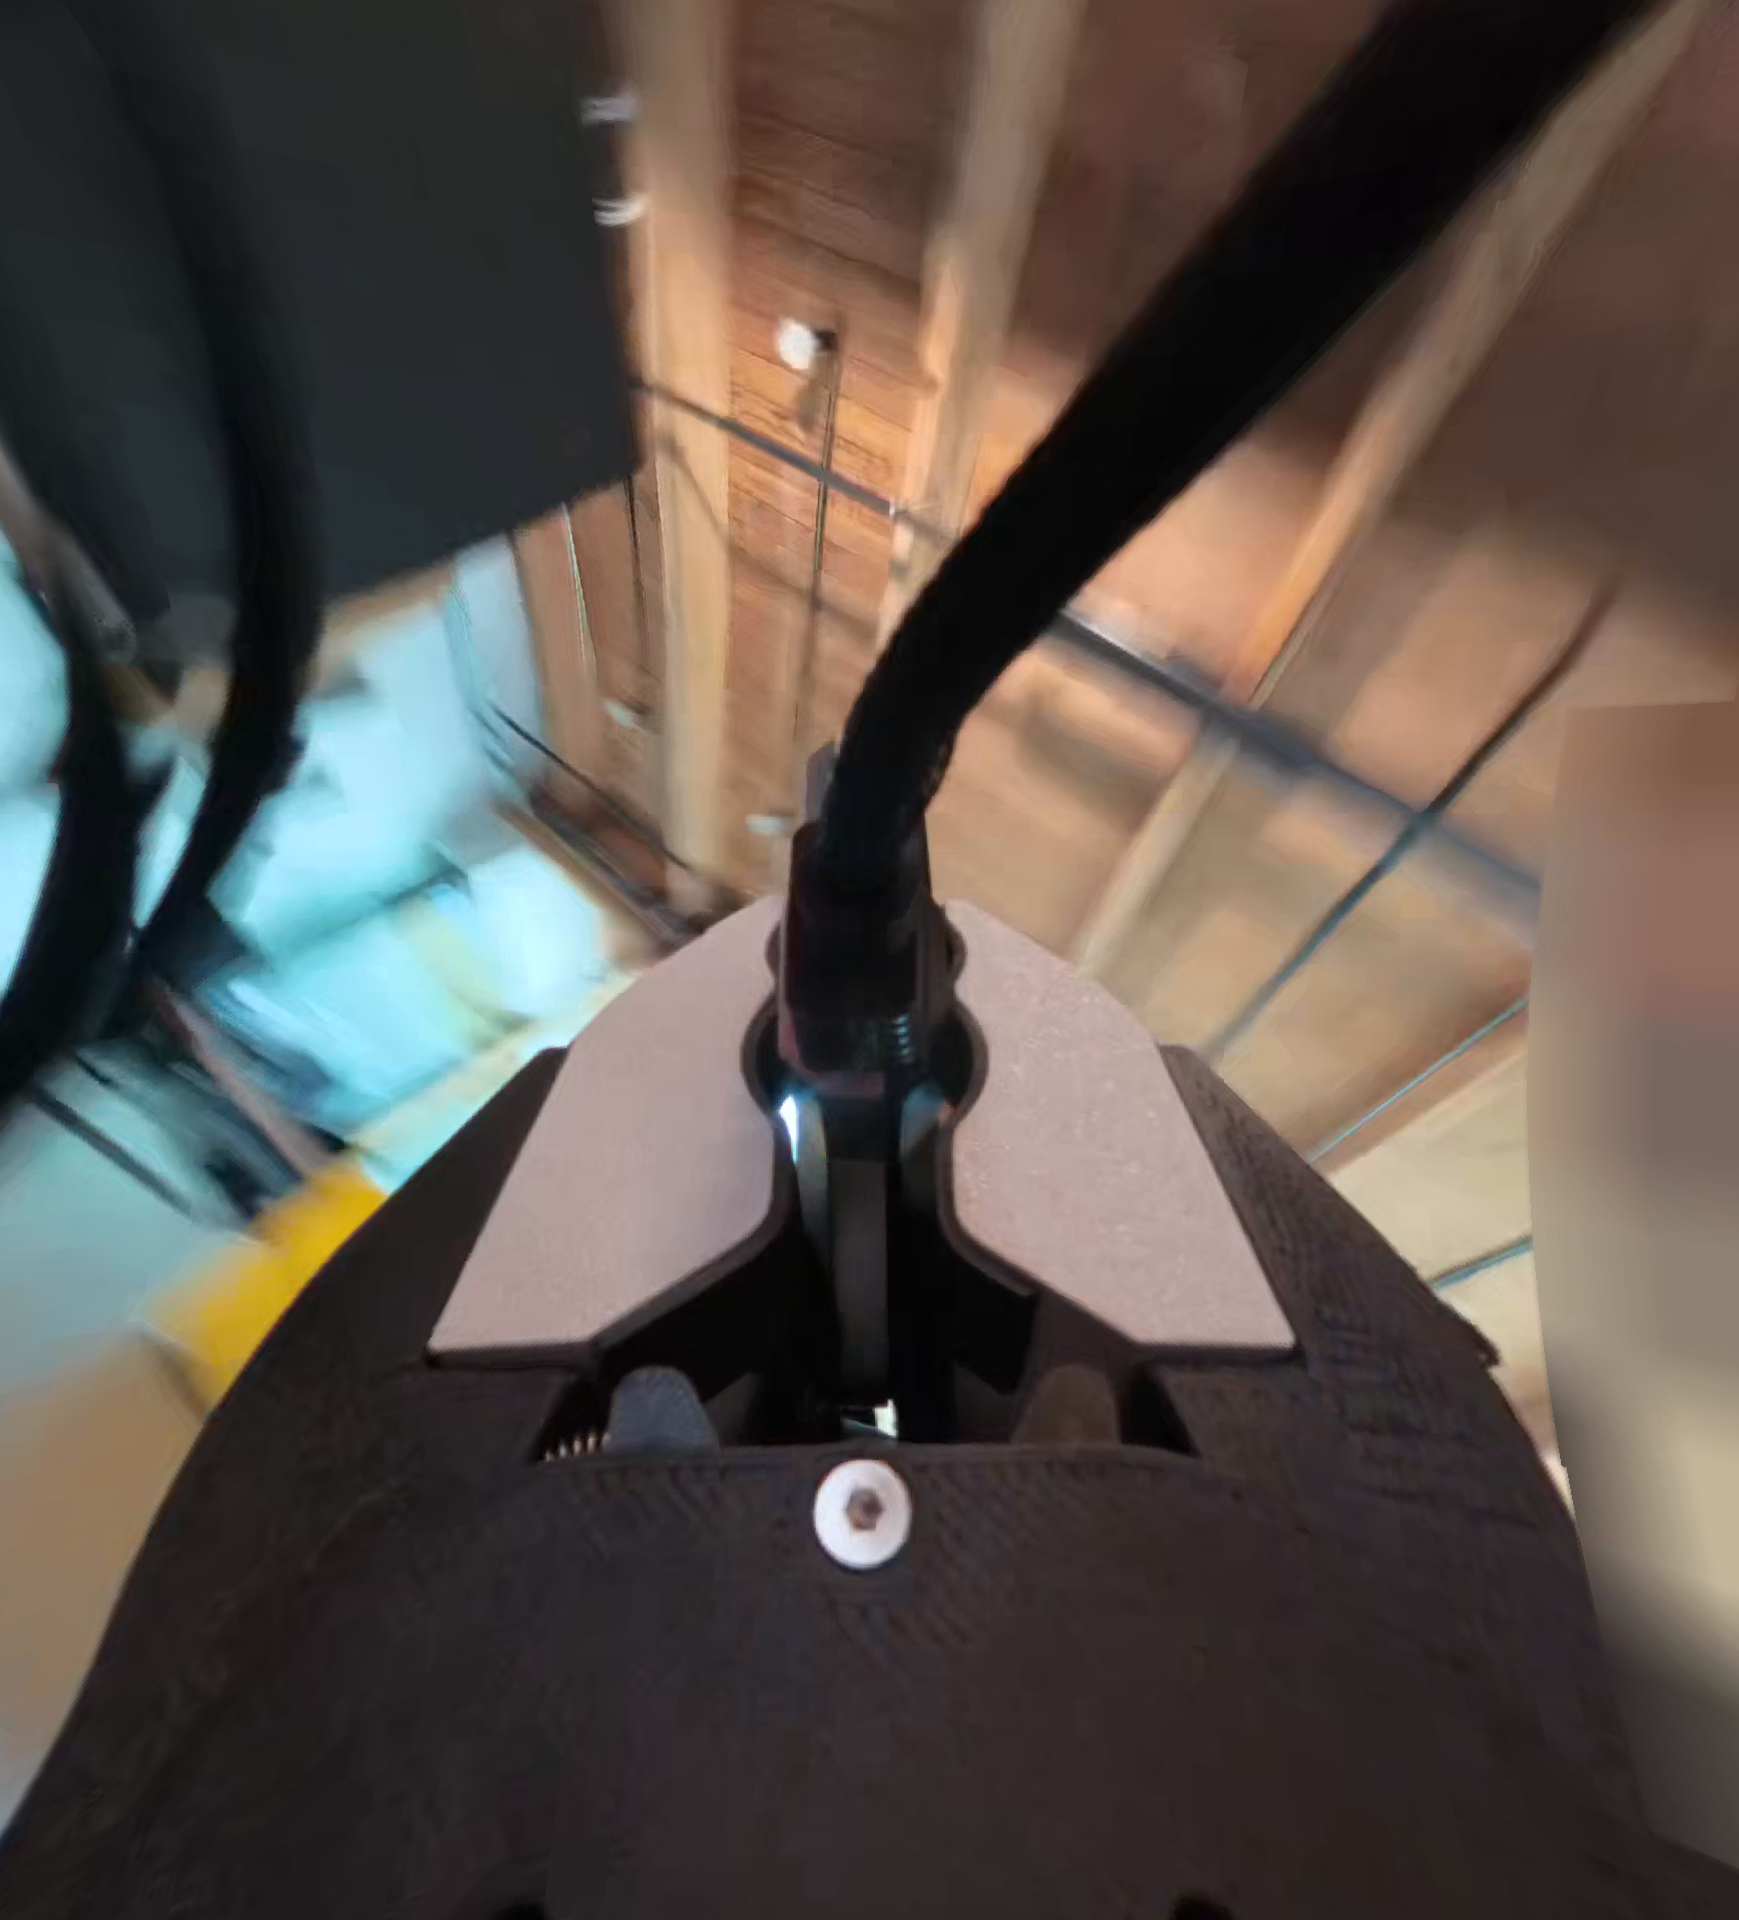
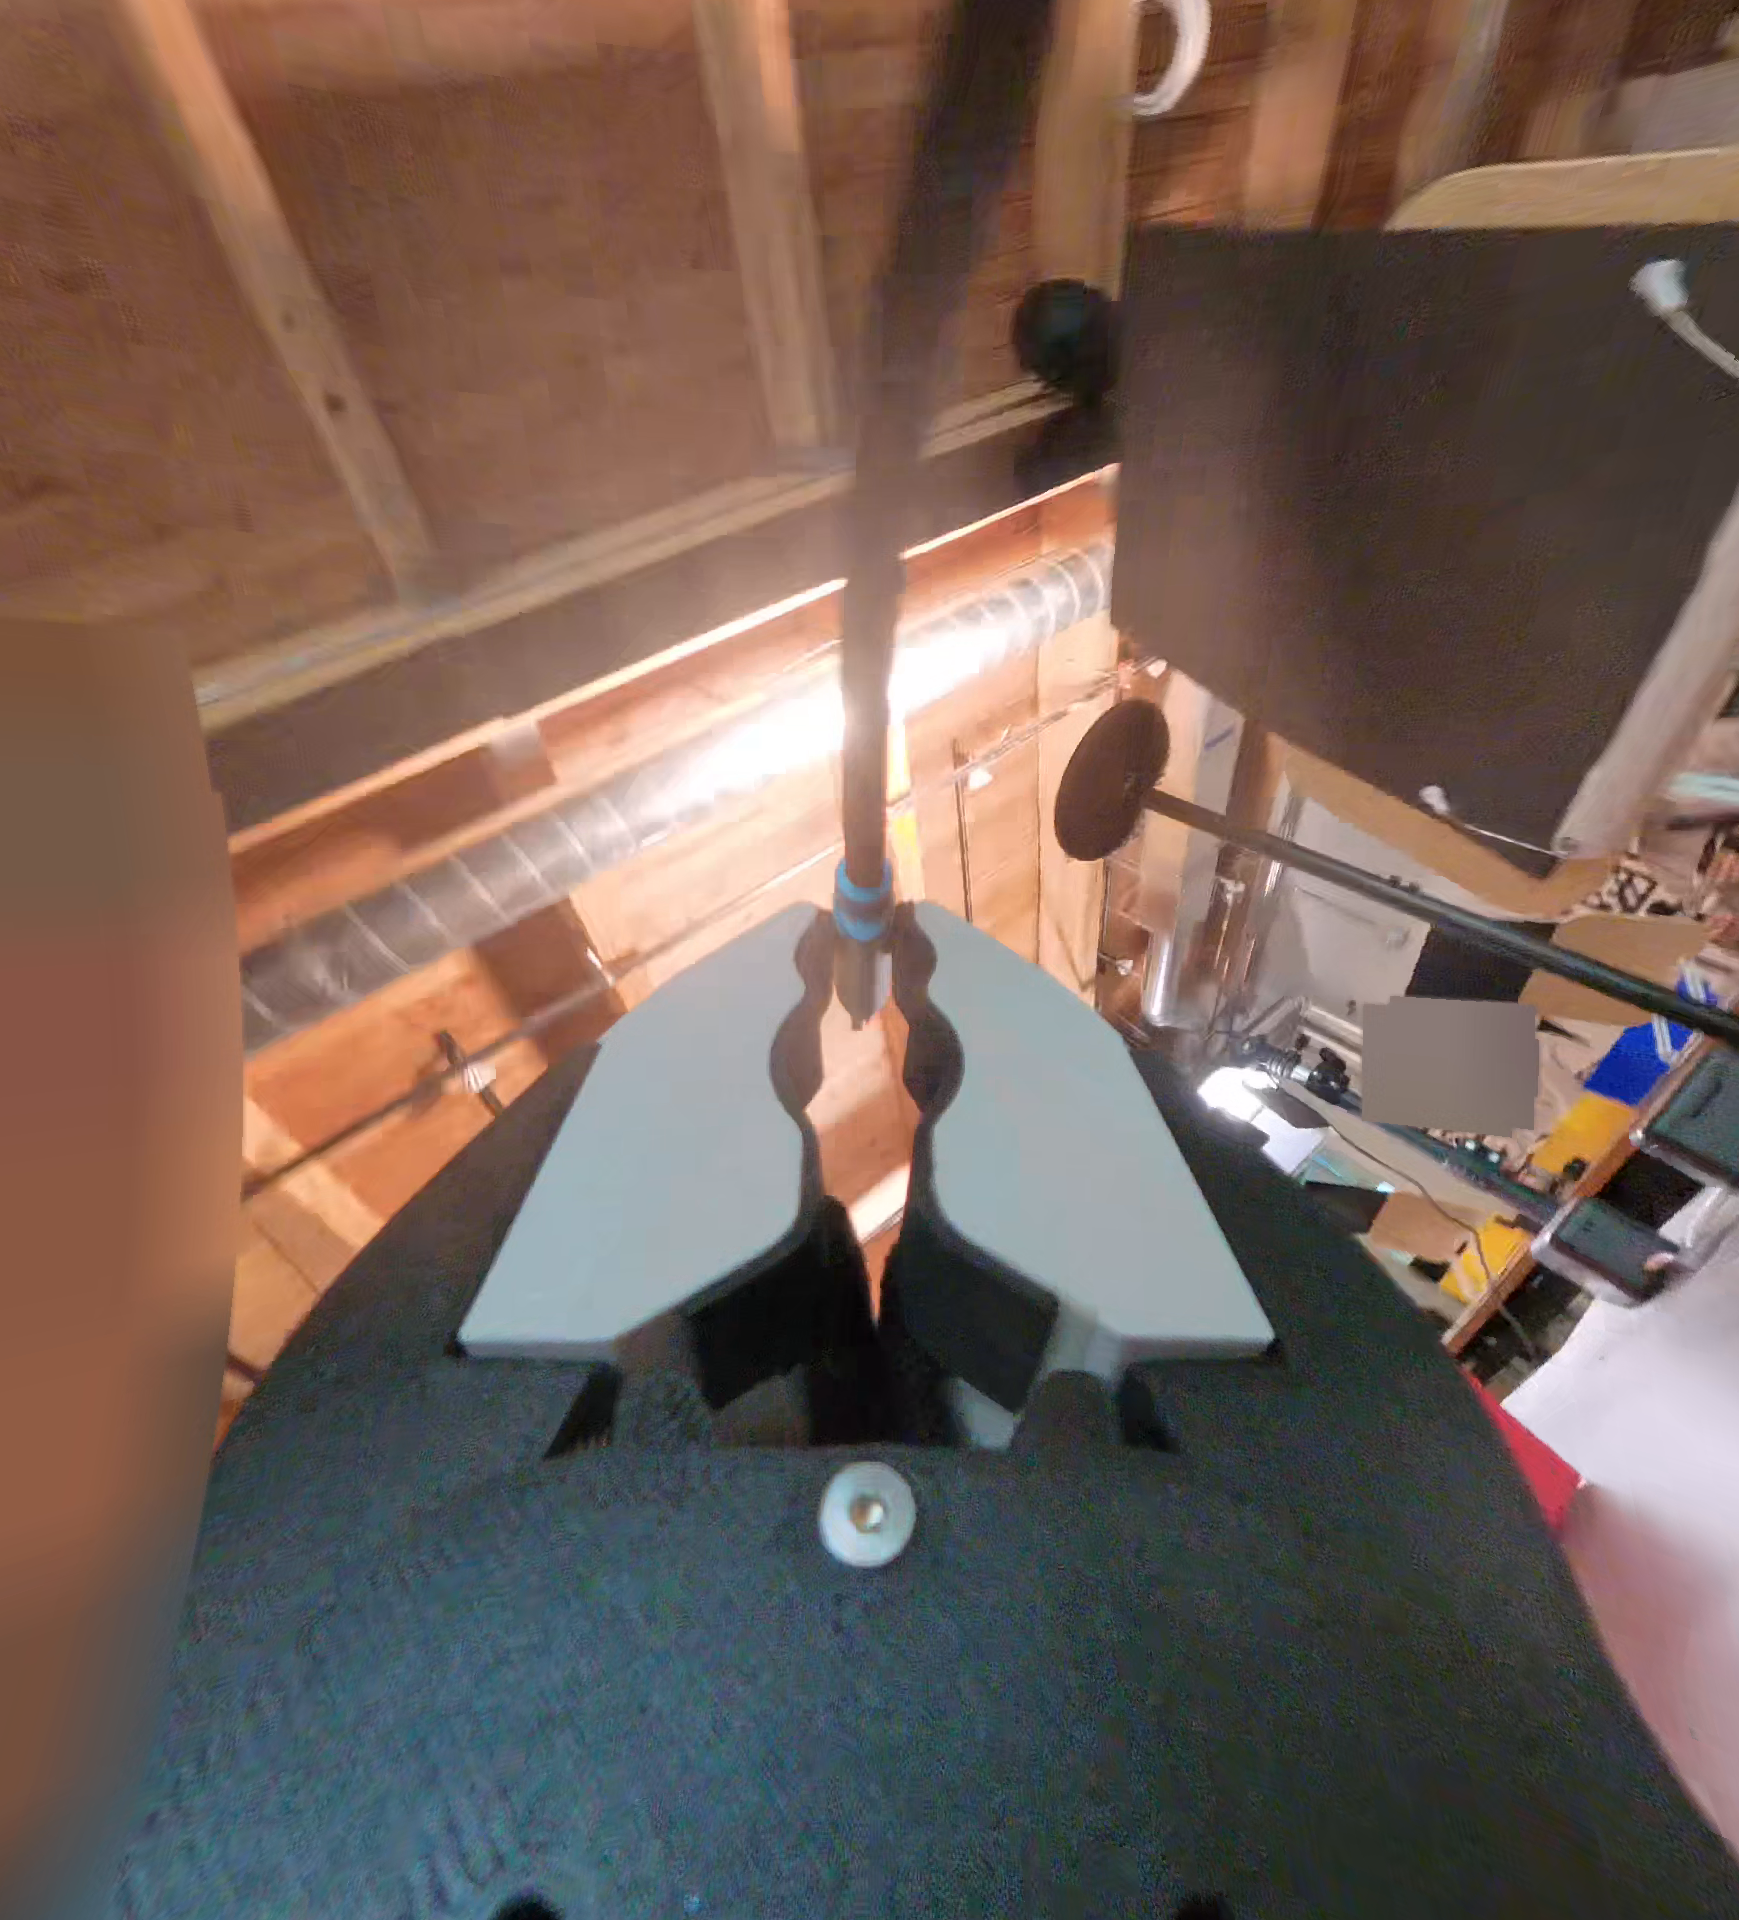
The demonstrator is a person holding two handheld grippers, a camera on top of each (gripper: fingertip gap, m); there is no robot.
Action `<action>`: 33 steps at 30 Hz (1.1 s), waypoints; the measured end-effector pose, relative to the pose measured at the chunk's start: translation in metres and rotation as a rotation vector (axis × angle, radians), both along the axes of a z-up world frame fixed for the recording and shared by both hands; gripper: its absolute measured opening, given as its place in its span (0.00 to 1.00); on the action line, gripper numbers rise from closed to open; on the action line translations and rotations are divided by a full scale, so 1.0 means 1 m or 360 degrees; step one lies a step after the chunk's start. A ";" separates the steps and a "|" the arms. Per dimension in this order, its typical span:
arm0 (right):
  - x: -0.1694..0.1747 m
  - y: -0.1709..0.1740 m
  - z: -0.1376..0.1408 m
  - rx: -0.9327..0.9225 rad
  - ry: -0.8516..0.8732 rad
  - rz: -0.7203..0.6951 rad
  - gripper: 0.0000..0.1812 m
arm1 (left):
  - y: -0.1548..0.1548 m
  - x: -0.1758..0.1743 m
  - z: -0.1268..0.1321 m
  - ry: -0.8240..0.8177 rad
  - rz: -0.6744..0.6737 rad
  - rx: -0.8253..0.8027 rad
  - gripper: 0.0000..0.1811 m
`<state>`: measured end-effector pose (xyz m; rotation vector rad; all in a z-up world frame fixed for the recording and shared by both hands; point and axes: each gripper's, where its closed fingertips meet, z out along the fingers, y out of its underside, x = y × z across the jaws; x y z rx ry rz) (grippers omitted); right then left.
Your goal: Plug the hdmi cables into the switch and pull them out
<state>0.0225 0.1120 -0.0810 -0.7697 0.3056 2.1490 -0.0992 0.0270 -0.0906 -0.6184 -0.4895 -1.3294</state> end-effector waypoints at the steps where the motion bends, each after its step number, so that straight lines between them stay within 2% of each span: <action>1: 0.003 0.005 0.000 -0.0019 -0.0009 -0.0004 0.06 | 0.005 0.016 -0.006 0.0117 -0.0013 -0.0020 0.11; 2: -0.004 -0.010 0.009 0.0155 -0.0131 -0.0040 0.06 | 0.008 0.031 -0.009 0.0261 -0.0004 -0.0037 0.11; 3: -0.018 -0.029 0.016 0.0354 -0.0304 -0.0063 0.06 | 0.006 0.038 -0.004 0.0288 -0.0010 0.0006 0.12; 5: -0.033 -0.053 0.026 0.0607 -0.0464 -0.0138 0.06 | -0.002 0.041 0.006 0.0445 0.0077 0.0091 0.12; 8: -0.039 -0.062 0.024 0.0678 -0.0508 -0.0053 0.06 | -0.010 0.024 0.017 0.0567 0.0279 0.0129 0.12; 13: -0.053 -0.075 0.019 0.0737 -0.0605 0.0304 0.06 | -0.003 0.010 0.011 0.0556 0.0264 0.0020 0.12; 17: -0.064 -0.111 0.017 0.0998 -0.0929 0.0703 0.06 | 0.007 0.018 0.002 0.0513 0.0121 -0.0049 0.12; 22: -0.028 -0.147 0.037 0.1441 -0.1243 0.0814 0.07 | 0.014 0.022 -0.005 0.0512 0.0046 -0.0119 0.12; 25: -0.001 -0.131 0.069 0.1477 -0.1329 0.0731 0.08 | 0.016 0.024 -0.007 0.0517 0.0031 -0.0138 0.12; 26: 0.009 -0.122 0.083 0.1481 -0.1351 0.0699 0.11 | 0.016 0.024 -0.007 0.0525 0.0036 -0.0135 0.12; 27: 0.018 -0.112 0.098 0.1474 -0.1375 0.0670 0.08 | 0.015 0.024 -0.006 0.0533 0.0043 -0.0132 0.12; 29: 0.038 -0.093 0.126 0.1456 -0.1413 0.0616 0.06 | 0.016 0.025 -0.007 0.0548 0.0051 -0.0140 0.12; 31: 0.059 -0.067 0.152 0.1419 -0.1447 0.0527 0.06 | 0.018 0.026 -0.008 0.0548 0.0037 -0.0160 0.12; 33: 0.076 -0.036 0.162 0.1362 -0.1566 0.0443 0.06 | 0.020 0.026 -0.011 0.0536 0.0011 -0.0184 0.14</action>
